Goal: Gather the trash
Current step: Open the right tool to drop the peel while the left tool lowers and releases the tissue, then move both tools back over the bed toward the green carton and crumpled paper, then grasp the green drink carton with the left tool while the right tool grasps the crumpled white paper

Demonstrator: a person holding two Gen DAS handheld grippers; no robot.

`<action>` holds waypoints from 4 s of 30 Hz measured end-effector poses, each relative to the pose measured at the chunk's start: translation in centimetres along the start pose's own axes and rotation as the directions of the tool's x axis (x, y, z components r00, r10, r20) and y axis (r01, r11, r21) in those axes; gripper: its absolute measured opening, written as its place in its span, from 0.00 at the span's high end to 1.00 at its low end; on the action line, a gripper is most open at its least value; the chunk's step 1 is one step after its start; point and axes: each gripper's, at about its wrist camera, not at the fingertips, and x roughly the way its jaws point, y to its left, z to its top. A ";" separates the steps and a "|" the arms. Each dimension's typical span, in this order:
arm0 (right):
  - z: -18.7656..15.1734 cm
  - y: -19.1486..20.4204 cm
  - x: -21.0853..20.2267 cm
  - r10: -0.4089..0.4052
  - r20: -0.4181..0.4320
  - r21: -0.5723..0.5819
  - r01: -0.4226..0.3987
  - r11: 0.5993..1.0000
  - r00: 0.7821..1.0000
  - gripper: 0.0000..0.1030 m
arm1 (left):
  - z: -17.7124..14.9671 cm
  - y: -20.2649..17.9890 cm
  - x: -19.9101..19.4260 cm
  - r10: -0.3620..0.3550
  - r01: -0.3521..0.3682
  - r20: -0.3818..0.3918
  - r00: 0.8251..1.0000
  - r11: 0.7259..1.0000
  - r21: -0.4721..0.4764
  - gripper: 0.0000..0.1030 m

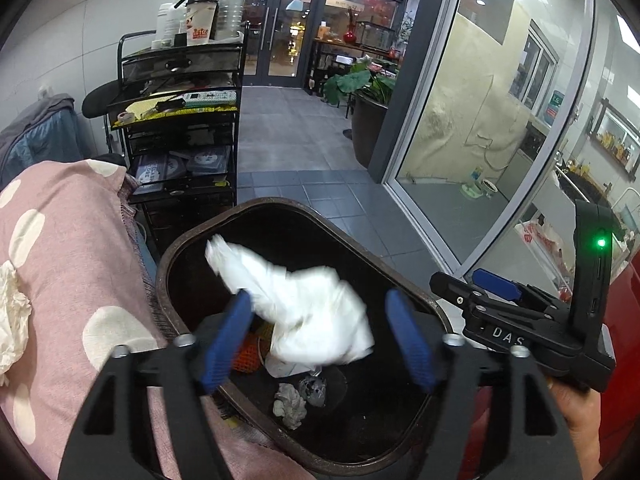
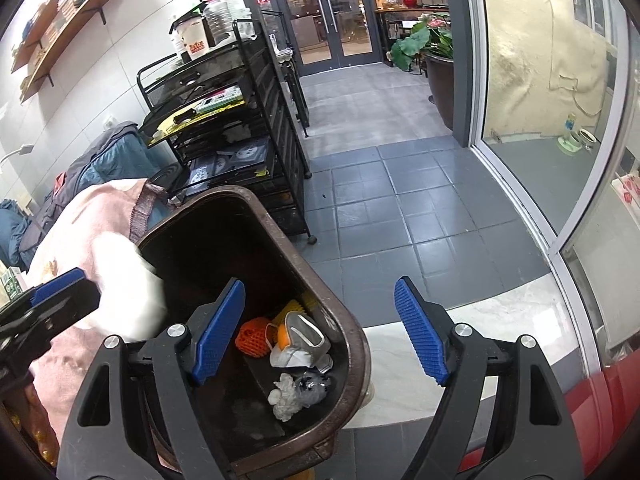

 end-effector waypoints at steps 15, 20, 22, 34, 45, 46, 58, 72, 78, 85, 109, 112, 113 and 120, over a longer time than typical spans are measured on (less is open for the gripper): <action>0.0 0.4 0.0 0.020 -0.002 0.008 -0.020 1.000 1.000 0.15 | -0.7 -1.2 -2.5 0.053 -0.060 0.077 0.996 0.995 0.086 0.06; -0.1 1.1 -0.2 0.047 0.003 -0.002 -0.047 0.999 0.999 0.15 | -0.9 -1.3 -4.6 0.031 -0.041 0.120 0.992 0.996 0.078 0.06; -0.1 1.5 -0.2 0.056 0.004 -0.010 -0.056 0.998 0.998 0.15 | -1.0 -1.2 -5.6 0.027 -0.037 0.139 0.990 0.997 0.072 0.06; 0.0 5.0 -1.1 0.172 0.007 -0.042 -0.171 0.984 0.985 0.14 | -2.4 1.0 -10.8 0.079 -0.080 0.247 0.966 0.997 -0.003 0.06; -0.6 11.7 -2.0 0.304 -0.024 -0.157 -0.304 0.940 0.952 0.12 | -5.0 4.9 -14.4 0.210 -0.190 0.270 0.940 0.977 -0.099 0.06; -0.7 12.5 -2.1 0.316 -0.029 -0.171 -0.316 0.933 0.948 0.12 | -5.4 5.2 -14.7 0.228 -0.207 0.267 0.936 0.973 -0.105 0.06; -2.2 20.2 -2.5 0.411 -0.103 -0.319 -0.421 0.849 0.906 0.12 | -9.2 11.6 -18.2 0.384 -0.328 0.224 0.896 0.911 -0.248 0.06; -3.3 29.6 -2.8 0.427 -0.191 -0.537 -0.458 0.708 0.884 0.12 | -14.0 19.6 -21.3 0.506 -0.435 0.122 0.854 0.823 -0.366 0.06; -3.7 34.0 -1.0 0.409 -0.267 -0.602 -0.482 0.636 0.873 0.12 | -14.5 22.6 -21.5 0.489 -0.413 0.093 0.868 0.812 -0.411 0.06; -5.6 39.7 0.6 0.345 -0.297 -0.757 -0.440 0.483 0.890 0.12 | -13.6 25.1 -20.0 0.462 -0.394 0.066 0.885 0.815 -0.425 0.06; -2.3 36.9 1.7 0.282 -0.225 -0.744 -0.351 0.569 0.933 0.83 | -8.6 32.3 -11.7 0.318 -0.321 -0.095 0.943 0.802 -0.504 0.10; -1.8 35.3 0.9 0.328 -0.238 -0.675 -0.399 0.621 0.914 0.83 | -8.5 32.1 -11.3 0.308 -0.316 -0.101 0.946 0.809 -0.496 0.33; -1.6 34.8 0.8 0.344 -0.246 -0.648 -0.418 0.637 0.906 0.83 | -8.4 31.9 -11.2 0.312 -0.322 -0.105 0.944 0.811 -0.489 0.43; -1.0 31.8 -0.3 0.412 -0.237 -0.535 -0.472 0.701 0.880 0.83 | -9.5 30.8 -13.2 0.320 -0.309 -0.067 0.945 0.808 -0.501 0.44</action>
